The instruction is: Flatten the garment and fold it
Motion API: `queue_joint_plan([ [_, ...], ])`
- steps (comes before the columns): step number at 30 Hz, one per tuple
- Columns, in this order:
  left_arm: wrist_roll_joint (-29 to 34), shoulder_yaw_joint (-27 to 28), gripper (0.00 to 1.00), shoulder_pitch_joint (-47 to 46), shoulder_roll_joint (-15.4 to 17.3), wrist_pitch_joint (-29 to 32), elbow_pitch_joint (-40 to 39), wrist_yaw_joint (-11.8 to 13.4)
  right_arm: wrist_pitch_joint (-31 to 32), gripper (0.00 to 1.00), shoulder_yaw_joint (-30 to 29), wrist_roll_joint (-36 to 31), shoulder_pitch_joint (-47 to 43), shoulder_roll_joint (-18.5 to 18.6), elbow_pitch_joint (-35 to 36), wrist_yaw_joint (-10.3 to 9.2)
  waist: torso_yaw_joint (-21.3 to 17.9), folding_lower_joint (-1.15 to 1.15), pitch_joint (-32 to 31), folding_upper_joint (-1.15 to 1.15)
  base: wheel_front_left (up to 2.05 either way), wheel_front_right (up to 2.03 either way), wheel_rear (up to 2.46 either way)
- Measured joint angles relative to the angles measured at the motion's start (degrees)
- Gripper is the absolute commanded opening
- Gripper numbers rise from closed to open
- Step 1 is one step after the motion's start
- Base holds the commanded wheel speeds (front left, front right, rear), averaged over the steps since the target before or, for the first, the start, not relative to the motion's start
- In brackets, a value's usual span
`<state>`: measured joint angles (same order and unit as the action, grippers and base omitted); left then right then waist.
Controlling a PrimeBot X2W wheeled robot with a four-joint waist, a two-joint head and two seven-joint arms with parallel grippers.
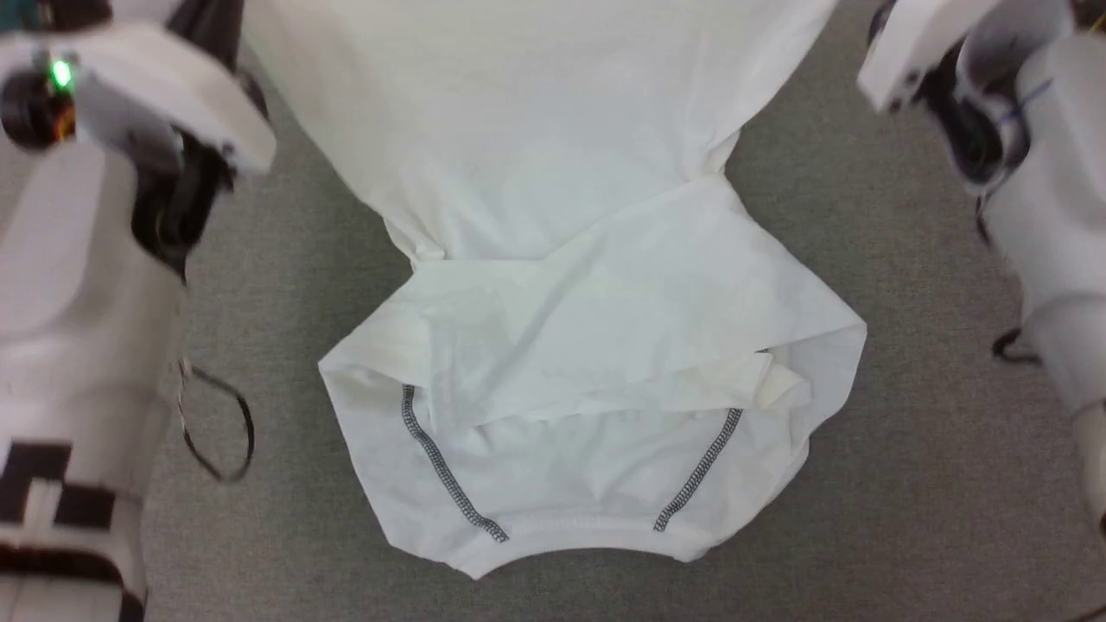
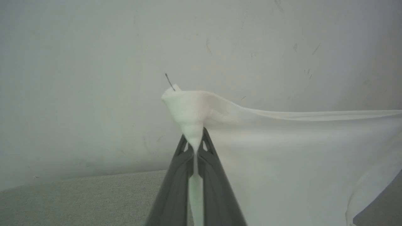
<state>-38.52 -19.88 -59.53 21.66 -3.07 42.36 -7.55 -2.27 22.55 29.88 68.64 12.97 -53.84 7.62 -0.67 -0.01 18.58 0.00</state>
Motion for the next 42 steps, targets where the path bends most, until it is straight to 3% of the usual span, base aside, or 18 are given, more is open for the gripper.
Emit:
queue_joint_plan([
  [5,-2.6,1.7,0.0,13.9,2.0,-1.1,-10.0,1.2,1.3,0.0,5.8,5.5,-11.5,3.8,9.7,0.0,0.0,0.0,-3.8,0.0,0.0,0.0,0.0],
  [11,-4.5,2.9,0.0,33.4,3.1,-1.9,-25.3,7.6,4.6,0.0,9.3,10.5,-26.0,8.8,21.4,0.0,-0.2,-0.01,-7.8,0.0,0.0,0.0,0.0],
  [16,-5.5,2.2,0.0,47.2,2.8,-0.6,-35.0,12.1,6.4,0.0,7.6,12.5,-37.9,10.7,28.8,-0.01,-0.3,-0.01,-10.2,0.0,0.0,0.0,0.0],
  [22,-6.0,1.4,0.0,57.7,2.6,0.2,-40.5,15.9,9.6,0.0,2.8,11.8,-49.6,10.9,37.4,-0.02,-0.9,0.0,-11.7,0.0,0.0,0.0,0.0],
  [26,-6.5,0.1,0.0,62.1,2.9,1.8,-41.8,16.8,13.4,0.0,-1.9,9.8,-58.1,9.8,43.2,-0.05,-1.1,0.0,-12.4,0.0,0.0,0.0,0.0],
  [32,-7.4,-1.9,0.0,64.9,2.1,3.1,-39.6,17.0,21.3,0.0,-10.4,3.9,-72.2,2.5,52.9,-0.09,-1.2,0.01,-12.8,0.0,0.0,0.0,0.0],
  [37,-7.7,-3.7,0.0,66.3,1.3,3.6,-36.1,16.6,25.1,0.0,-16.0,-0.3,-79.8,-3.1,56.6,-0.09,-1.4,0.01,-13.3,0.0,0.0,0.0,0.0],
  [38,-7.8,-3.8,0.0,66.5,1.0,3.5,-35.4,16.5,25.5,0.14,-16.5,-1.2,-80.9,-4.0,56.8,-0.09,-1.4,0.01,-13.3,0.0,0.0,0.0,0.0],
  [39,-7.8,-3.9,0.0,66.5,0.7,3.2,-34.7,16.2,25.8,0.39,-17.1,-1.9,-81.8,-5.0,56.9,-0.09,-1.4,0.01,-13.4,0.0,0.0,0.0,0.0],
  [40,-7.9,-4.0,0.21,66.5,0.4,3.1,-34.0,16.1,25.8,0.85,-17.5,-2.2,-82.5,-5.9,56.9,-0.09,-1.3,0.01,-13.5,0.0,0.0,0.0,0.0],
  [41,-8.0,-4.0,0.69,66.5,0.1,3.0,-33.6,16.1,25.7,1.0,-17.8,-2.2,-83.0,-6.6,56.9,-0.09,-1.3,0.01,-13.7,0.0,0.0,0.0,0.0],
  [42,-8.0,-4.0,1.0,66.5,-0.1,2.4,-33.2,15.9,25.7,1.0,-17.8,-2.4,-83.3,-7.1,56.9,-0.09,-1.3,0.01,-13.9,0.0,0.0,0.0,0.0],
])
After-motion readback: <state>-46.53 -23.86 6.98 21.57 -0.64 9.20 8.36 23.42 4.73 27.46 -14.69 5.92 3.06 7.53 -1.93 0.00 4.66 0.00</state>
